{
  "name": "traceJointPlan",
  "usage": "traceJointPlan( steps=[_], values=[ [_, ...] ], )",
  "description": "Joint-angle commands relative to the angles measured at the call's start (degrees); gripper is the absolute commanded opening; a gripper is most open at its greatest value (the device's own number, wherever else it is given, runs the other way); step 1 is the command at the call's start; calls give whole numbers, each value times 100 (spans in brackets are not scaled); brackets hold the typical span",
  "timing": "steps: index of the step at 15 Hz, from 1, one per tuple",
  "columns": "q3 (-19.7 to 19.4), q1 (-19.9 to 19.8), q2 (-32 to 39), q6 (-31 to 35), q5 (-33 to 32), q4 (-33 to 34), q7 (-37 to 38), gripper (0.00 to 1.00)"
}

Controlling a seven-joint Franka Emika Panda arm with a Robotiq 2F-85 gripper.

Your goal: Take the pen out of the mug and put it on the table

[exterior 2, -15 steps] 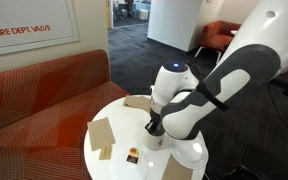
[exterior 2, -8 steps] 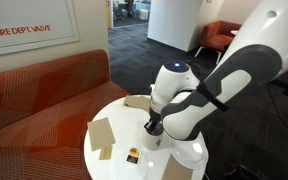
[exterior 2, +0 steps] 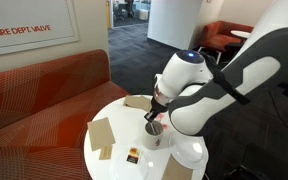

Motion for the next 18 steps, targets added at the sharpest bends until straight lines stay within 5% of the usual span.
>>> traceJointPlan(
  steps=[1, 8, 15, 18],
  values=[
    [-51, 18, -748, 102, -33, -512, 145, 3],
    [36, -234, -1632, -167, 231, -724, 375, 3],
    [-766, -148, -2045, -1078, -310, -652, 1706, 3],
    [-649, -438, -2035, -1573, -423, -554, 2128, 3]
  ],
)
